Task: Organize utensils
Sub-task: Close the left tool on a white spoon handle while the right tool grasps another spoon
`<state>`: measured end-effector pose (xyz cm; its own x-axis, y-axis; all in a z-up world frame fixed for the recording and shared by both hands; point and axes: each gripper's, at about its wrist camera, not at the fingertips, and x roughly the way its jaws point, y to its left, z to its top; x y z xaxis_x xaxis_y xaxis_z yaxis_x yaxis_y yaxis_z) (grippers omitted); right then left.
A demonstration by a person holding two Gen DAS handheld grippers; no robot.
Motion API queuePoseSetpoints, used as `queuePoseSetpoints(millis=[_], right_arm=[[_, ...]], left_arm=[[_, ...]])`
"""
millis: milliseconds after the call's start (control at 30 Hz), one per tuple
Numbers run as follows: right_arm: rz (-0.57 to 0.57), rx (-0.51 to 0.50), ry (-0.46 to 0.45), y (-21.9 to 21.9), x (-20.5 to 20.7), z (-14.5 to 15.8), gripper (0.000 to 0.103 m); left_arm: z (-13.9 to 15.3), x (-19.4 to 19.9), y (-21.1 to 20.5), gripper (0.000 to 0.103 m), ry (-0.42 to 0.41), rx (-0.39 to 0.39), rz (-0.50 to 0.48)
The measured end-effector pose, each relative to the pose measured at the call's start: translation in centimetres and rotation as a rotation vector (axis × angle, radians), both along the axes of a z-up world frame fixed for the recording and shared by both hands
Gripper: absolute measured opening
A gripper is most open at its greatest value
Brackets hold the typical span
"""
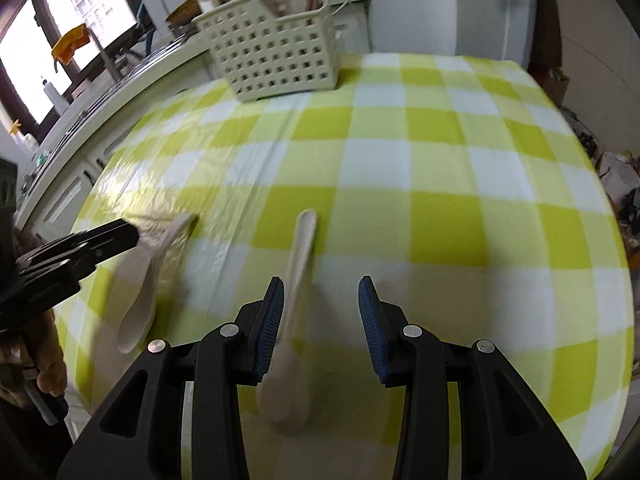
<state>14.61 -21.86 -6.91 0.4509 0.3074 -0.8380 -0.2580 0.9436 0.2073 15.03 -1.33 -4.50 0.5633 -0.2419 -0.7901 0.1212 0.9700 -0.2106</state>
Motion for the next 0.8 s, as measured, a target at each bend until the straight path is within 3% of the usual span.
queuePoseSetpoints(millis=[567,800], right_arm=[[0.032,-0.010,0.053,1.2,1.0,-1.3,0.036],[0.025,-0.056,0.054,1.4,1.3,-1.3,0.023]], left_arm=[[-2.2,1.5,-2.4,0.033,0.067,0.044,-0.037],[-2.3,1.7,-2.4,0.031,0.072,0.048,-0.041]])
